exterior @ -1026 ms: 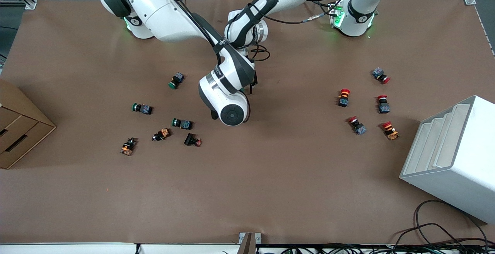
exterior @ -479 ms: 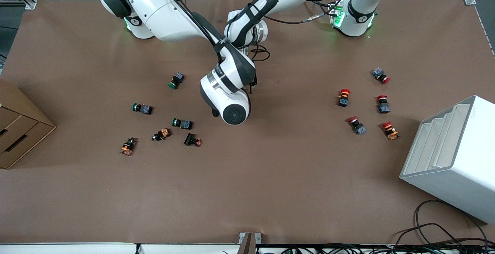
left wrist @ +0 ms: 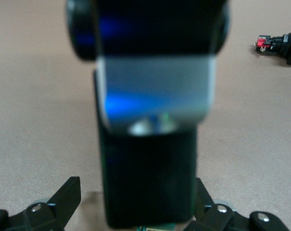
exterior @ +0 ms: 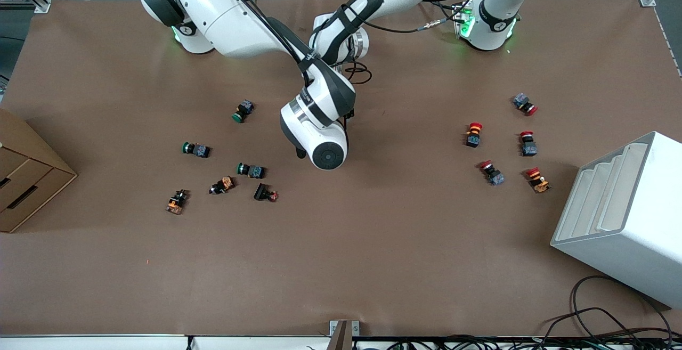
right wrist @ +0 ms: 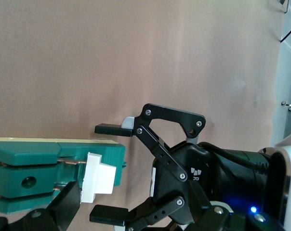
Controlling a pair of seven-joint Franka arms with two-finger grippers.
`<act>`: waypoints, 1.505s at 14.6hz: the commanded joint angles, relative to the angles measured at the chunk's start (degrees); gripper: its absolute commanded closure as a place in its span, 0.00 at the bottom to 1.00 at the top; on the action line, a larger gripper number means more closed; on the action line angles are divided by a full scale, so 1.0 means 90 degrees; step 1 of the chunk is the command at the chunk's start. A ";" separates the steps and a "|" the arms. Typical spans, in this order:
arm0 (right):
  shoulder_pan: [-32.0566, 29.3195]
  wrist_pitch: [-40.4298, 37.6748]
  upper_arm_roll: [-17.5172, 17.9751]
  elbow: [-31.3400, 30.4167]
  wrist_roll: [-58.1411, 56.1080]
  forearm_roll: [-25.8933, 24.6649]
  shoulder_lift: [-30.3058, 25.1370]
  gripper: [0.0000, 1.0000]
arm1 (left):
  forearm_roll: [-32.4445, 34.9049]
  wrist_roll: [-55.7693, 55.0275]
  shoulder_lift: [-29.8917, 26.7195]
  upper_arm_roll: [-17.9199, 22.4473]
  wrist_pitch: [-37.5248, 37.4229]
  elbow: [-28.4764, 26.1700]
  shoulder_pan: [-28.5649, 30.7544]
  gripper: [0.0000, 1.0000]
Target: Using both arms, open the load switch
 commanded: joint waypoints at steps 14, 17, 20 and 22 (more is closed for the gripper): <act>-0.1194 -0.0325 -0.0199 0.0291 -0.3164 -0.0637 -0.0795 0.00 | -0.0038 0.0263 -0.0344 0.0005 -0.0068 -0.0042 0.0182 0.00; -0.1652 -0.0325 -0.0180 0.0213 -0.4884 -0.1518 -0.1246 0.00 | -0.0086 0.0449 -0.0394 -0.0014 -0.0068 -0.0033 0.0260 0.00; -0.2257 -0.0276 -0.0189 0.0155 -0.6425 -0.1655 -0.1596 0.00 | -0.0096 0.0556 -0.0394 -0.0015 -0.0068 -0.0003 0.0299 0.00; -0.2745 -0.0276 -0.0189 -0.0156 -0.7985 -0.1743 -0.2103 0.00 | -0.0096 0.0566 -0.0403 -0.0015 -0.0059 -0.0003 0.0299 0.00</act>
